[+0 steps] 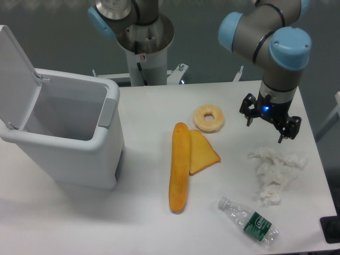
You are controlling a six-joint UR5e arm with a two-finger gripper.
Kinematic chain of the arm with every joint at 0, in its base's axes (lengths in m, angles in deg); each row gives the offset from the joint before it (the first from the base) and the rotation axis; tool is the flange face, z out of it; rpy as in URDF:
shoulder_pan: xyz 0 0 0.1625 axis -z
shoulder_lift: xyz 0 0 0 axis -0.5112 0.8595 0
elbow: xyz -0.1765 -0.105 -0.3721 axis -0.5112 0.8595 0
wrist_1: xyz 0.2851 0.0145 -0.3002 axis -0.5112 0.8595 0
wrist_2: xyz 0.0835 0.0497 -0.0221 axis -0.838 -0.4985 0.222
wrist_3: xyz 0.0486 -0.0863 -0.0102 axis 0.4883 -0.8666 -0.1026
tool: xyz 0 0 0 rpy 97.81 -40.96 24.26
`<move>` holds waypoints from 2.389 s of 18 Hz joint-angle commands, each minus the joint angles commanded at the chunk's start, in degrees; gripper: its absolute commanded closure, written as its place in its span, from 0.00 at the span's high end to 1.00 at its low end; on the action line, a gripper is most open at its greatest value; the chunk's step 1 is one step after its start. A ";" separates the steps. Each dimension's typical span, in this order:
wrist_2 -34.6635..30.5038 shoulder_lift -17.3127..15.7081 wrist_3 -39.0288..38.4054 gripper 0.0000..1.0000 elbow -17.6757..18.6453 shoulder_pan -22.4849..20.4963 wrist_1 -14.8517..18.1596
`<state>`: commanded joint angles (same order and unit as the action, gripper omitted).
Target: Close the trash can
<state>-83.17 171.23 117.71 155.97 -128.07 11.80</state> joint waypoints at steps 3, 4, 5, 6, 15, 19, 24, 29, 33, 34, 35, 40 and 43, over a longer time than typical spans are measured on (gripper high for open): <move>0.00 0.00 -0.09 1.00 0.00 0.00 0.00; -0.09 0.00 -0.09 1.00 0.00 0.00 0.00; -0.09 0.00 -0.17 1.00 0.00 0.00 0.00; -0.35 0.00 -0.18 1.00 0.26 0.09 -0.17; -0.18 -3.50 -5.61 1.00 2.89 0.79 -1.58; -0.35 -6.41 -9.22 1.00 3.60 2.37 -0.97; 2.46 -11.41 -12.47 1.00 8.17 4.92 -0.36; 4.21 -17.04 -17.13 1.00 10.81 9.48 2.54; 5.88 -20.55 -22.48 1.00 10.81 13.61 4.57; 7.02 -21.61 -24.24 1.00 10.81 14.23 4.92; 8.34 -22.75 -26.00 1.00 10.81 14.85 4.92; 11.34 -26.45 -34.08 1.00 10.29 18.53 4.92; 11.43 -28.38 -37.60 1.00 10.20 21.35 4.92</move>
<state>-71.75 142.85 80.10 166.16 -106.72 16.73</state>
